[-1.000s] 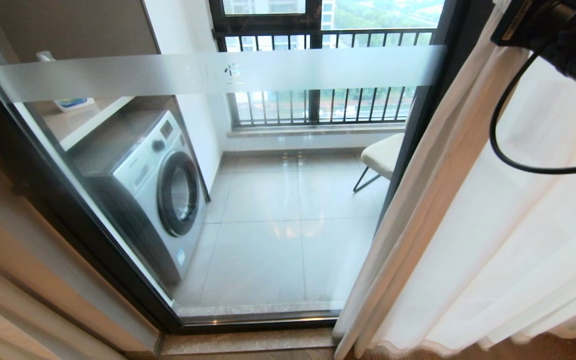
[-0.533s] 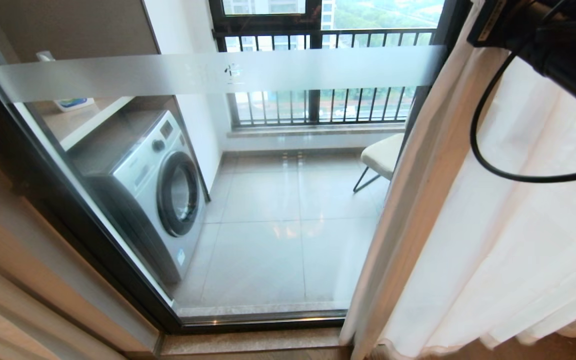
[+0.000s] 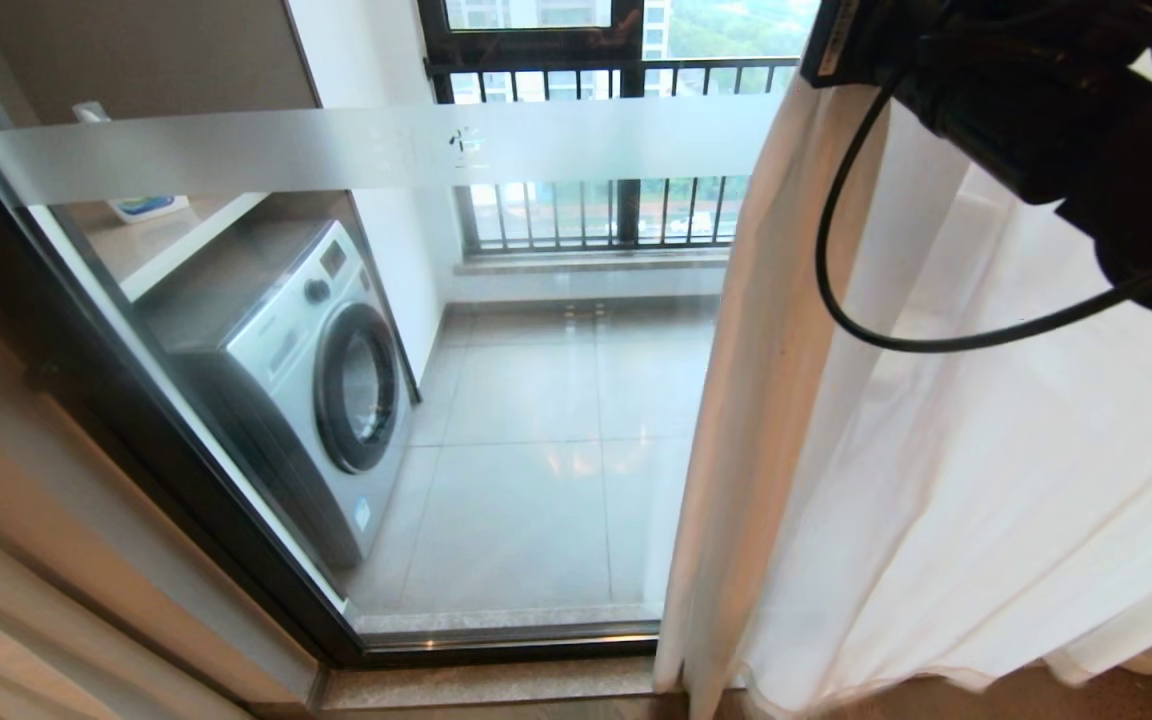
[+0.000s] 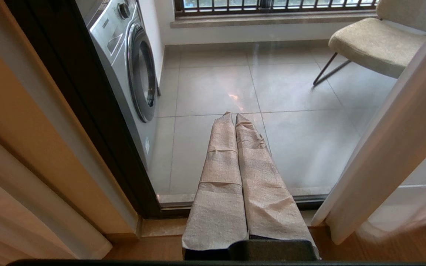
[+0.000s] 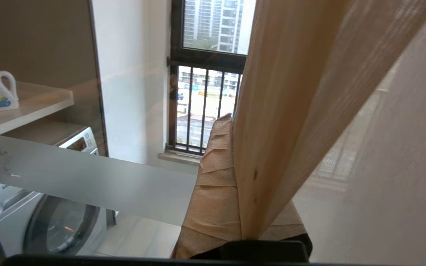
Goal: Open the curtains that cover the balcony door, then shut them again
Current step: Close the inner curtains on both sides
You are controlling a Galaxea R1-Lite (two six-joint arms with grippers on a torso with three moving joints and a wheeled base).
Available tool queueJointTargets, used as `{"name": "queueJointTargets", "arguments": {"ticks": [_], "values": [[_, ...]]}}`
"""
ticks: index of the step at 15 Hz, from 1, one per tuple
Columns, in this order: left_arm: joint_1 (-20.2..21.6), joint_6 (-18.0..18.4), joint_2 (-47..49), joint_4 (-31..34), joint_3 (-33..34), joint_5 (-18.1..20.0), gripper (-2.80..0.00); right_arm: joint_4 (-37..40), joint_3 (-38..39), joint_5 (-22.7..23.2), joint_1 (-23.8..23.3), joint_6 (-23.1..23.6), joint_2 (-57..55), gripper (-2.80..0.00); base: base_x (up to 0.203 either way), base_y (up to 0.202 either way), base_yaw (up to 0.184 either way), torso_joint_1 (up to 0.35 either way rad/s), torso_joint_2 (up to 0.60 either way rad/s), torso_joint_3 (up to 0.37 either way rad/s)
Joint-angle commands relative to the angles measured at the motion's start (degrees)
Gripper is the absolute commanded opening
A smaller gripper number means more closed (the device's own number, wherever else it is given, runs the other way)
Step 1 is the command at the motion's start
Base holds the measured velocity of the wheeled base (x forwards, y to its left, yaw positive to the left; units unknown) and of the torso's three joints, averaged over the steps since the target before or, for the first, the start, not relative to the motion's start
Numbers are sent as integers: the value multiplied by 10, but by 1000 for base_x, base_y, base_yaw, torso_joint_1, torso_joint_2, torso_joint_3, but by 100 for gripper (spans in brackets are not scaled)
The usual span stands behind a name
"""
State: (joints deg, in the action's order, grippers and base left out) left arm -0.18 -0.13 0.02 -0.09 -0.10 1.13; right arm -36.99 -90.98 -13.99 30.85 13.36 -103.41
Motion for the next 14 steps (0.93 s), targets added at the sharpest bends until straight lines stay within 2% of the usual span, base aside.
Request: {"name": "queueJointTargets", "arguments": {"ticks": [1,6,11,14], "values": [[0,0,0,0,0,0,-280,-3,-16,-1,23,14,-36,-280,0,0,0,0,0,0],[0,0,0,0,0,0,-280,-8,-18,-1,50,22,-52,-280,0,0,0,0,0,0],[0,0,0,0,0,0,-280,-9,-19,-2,51,22,-54,-280,0,0,0,0,0,0],[0,0,0,0,0,0,-280,-9,-19,-28,48,21,-46,-280,0,0,0,0,0,0]]}}
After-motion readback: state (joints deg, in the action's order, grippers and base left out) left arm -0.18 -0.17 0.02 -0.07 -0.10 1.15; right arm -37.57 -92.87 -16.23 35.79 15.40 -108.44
